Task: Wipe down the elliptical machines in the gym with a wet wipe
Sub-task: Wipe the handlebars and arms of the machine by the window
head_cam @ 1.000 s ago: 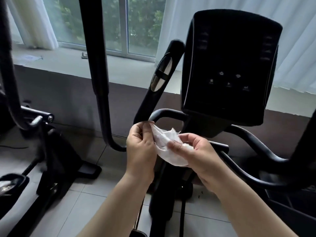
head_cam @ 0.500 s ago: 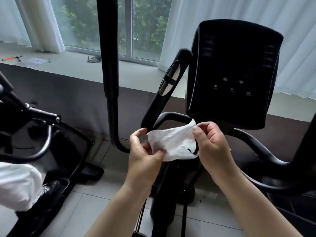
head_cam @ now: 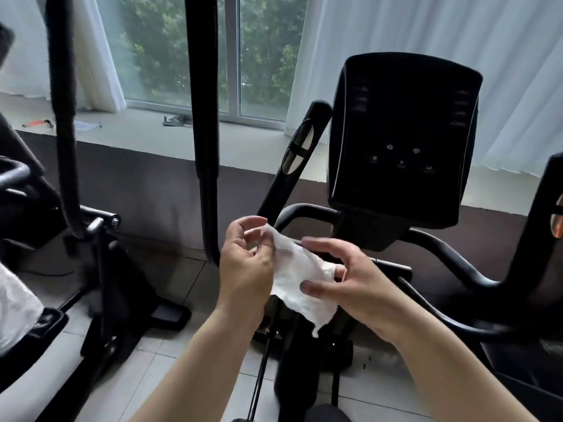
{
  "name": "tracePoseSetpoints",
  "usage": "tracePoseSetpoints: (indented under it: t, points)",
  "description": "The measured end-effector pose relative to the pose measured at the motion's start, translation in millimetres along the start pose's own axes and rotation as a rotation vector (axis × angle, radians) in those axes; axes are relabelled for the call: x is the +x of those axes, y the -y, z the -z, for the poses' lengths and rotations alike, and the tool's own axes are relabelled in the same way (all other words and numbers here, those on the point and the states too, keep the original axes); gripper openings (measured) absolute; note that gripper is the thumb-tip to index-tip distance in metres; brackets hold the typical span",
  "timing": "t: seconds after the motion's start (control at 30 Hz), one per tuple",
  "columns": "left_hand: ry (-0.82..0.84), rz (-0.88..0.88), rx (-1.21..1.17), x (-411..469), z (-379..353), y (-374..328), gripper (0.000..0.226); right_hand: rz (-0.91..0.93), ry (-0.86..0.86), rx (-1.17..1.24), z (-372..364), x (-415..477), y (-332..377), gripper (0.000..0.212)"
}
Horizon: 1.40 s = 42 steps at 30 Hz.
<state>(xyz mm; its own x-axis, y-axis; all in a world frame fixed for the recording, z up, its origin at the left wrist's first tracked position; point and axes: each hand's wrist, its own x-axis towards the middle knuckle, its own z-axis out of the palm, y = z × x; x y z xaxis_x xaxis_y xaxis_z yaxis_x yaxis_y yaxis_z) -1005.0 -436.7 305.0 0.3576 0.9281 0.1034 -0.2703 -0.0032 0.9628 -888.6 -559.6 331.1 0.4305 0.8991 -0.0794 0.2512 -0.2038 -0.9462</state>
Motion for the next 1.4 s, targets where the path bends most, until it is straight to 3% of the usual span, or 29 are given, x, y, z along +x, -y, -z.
tracePoseSetpoints:
  t: [0.1,0.17,0.23,0.37,0.43,0.5,0.63,0.77,0.87,0.97,1.2,1.4]
  points:
    - [0.004,-0.027,0.009,3.0,0.5,-6.8,0.014,0.075,-0.146,-0.244,-0.9,2.0,5.2,0.002]
    - [0.060,-0.009,-0.005,4.7,-0.1,-10.5,0.014,0.109,-0.185,-0.231,0.1,4.0,8.5,0.010]
    - [0.081,-0.050,0.008,8.1,-0.9,-12.6,0.017,0.117,-0.225,-0.068,0.3,4.6,17.4,0.013]
    - [-0.024,-0.293,0.216,27.9,-8.4,-15.4,0.027,0.118,-0.482,0.343,5.3,24.2,38.8,0.016]
    - [-0.047,-0.376,0.299,39.7,-16.5,-18.0,0.033,0.229,-0.676,0.286,8.8,43.0,53.4,0.013]
    - [-0.007,-0.404,0.292,50.2,-26.9,-16.6,0.038,0.371,-0.761,0.177,4.7,61.8,72.1,0.010]
    - [0.039,-0.490,0.320,64.6,-40.5,-5.6,0.040,0.481,-0.699,-0.048,-16.4,88.3,79.4,0.016]
    - [0.034,-0.556,0.387,75.6,-42.0,3.9,0.040,0.360,-0.529,-0.056,-18.7,93.2,52.9,0.022]
    - [0.054,-0.600,0.384,83.0,-43.2,14.8,0.047,0.376,-0.614,0.089,-10.0,93.7,64.3,0.026]
    - [0.071,-0.631,0.398,85.2,-43.9,21.3,0.050,0.482,-0.700,0.067,-2.5,94.4,85.4,0.025]
    - [-0.005,-0.679,0.397,84.9,-46.4,25.4,0.053,0.389,-0.461,-0.131,-2.3,87.4,62.6,0.025]
    - [-0.070,-0.722,0.431,87.8,-48.5,30.6,0.047,0.574,-0.565,-0.076,3.1,90.3,79.8,0.020]
